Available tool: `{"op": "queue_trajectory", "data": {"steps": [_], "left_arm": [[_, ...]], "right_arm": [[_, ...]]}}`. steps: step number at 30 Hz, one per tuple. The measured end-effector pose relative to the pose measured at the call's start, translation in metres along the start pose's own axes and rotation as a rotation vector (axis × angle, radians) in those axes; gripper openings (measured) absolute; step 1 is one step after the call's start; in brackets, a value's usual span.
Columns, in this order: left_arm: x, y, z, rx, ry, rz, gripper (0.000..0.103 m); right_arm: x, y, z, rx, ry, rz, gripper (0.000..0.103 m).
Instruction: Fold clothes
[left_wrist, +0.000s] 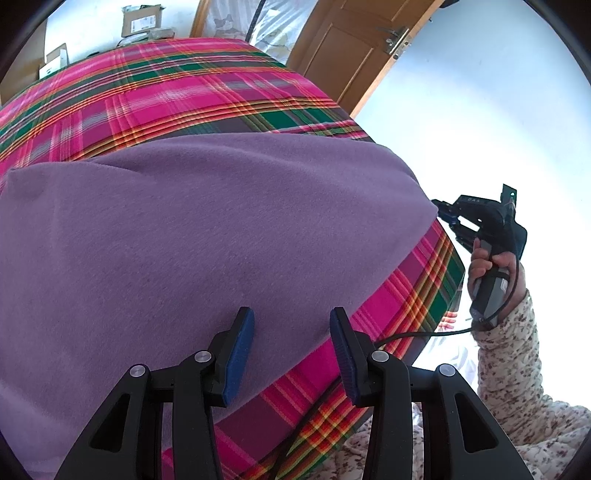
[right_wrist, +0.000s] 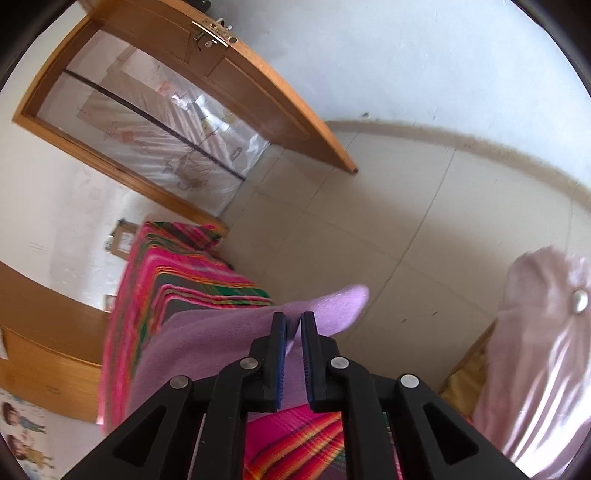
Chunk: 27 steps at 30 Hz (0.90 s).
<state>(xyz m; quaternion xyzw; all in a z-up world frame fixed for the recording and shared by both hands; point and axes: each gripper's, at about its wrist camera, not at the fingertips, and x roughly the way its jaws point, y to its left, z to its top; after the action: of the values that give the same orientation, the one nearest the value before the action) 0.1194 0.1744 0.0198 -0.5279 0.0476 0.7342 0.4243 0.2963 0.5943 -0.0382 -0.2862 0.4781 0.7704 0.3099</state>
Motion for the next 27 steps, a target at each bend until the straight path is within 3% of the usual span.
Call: {"op": "queue_trajectory", "data": {"steps": [5, 9, 13, 21, 23, 24, 27], "left_arm": [[-0.014, 0.009, -0.004, -0.018, -0.027, -0.002, 0.044], [-0.024, 0.016, -0.007, -0.032, -0.049, -0.003, 0.044], [-0.048, 0.037, -0.013, -0.077, -0.095, 0.032, 0.044], [-0.114, 0.102, -0.027, -0.198, -0.190, 0.178, 0.044], [-0.124, 0.118, -0.027, -0.220, -0.202, 0.215, 0.044], [-0.128, 0.126, -0.027, -0.230, -0.208, 0.232, 0.044], [-0.128, 0.146, -0.023, -0.260, -0.213, 0.261, 0.044]], "right_arm": [[-0.024, 0.021, -0.009, -0.136, -0.122, -0.139, 0.010], [-0.057, 0.058, -0.017, -0.282, -0.227, -0.114, 0.010], [-0.080, 0.104, -0.029, -0.451, -0.265, -0.053, 0.010], [-0.110, 0.205, -0.062, -0.742, -0.208, 0.169, 0.010], [-0.113, 0.234, -0.073, -0.845, -0.194, 0.220, 0.014], [-0.111, 0.250, -0.082, -0.909, -0.167, 0.248, 0.020], [-0.085, 0.284, -0.111, -1.035, -0.062, 0.301, 0.023]]}}
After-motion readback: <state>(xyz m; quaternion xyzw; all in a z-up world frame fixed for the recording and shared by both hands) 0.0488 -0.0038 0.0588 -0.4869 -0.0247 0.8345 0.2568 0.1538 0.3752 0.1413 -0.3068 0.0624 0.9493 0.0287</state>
